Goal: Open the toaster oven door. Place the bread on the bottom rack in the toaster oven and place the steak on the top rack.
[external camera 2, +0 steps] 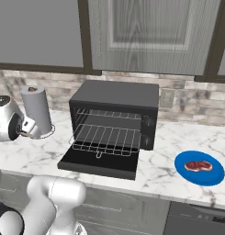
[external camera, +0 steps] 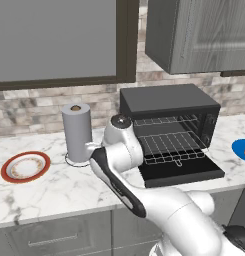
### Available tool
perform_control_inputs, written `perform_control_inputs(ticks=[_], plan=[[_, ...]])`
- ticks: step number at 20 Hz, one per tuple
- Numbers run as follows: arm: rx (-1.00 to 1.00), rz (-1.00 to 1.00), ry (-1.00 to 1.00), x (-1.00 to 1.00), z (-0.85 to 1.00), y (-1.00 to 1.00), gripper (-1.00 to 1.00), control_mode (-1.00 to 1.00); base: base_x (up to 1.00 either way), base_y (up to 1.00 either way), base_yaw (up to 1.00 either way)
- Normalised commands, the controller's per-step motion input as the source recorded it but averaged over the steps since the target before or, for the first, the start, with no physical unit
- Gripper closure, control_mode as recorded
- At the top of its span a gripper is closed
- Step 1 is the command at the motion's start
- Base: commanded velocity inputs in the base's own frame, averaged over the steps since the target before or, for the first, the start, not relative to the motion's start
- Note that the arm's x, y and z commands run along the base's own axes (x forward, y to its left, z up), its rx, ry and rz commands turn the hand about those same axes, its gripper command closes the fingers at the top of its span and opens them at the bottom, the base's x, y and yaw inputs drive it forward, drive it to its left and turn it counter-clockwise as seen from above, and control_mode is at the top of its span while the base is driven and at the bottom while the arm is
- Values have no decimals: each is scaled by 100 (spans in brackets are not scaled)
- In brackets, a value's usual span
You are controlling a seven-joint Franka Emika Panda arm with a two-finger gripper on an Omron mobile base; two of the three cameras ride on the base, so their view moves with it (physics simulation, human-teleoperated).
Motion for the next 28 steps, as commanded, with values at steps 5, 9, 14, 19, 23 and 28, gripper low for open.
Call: perform_control_inputs(ticks=[5,9,14,19,23,28], plan=[[5,0,1,0,23,-100,100,-100,0,0,0],[2,0,2,0,0,-100,100,-100,0,0,0],[0,0,9,9,0,-95,100,-100,0,0,0],[-10,1,6,5,2,-72,100,-100,0,0,0],[-11,6,0,13,0,-80,100,-100,0,0,0],[-2,0,-3,13,0,-86,100,-100,0,0,0]])
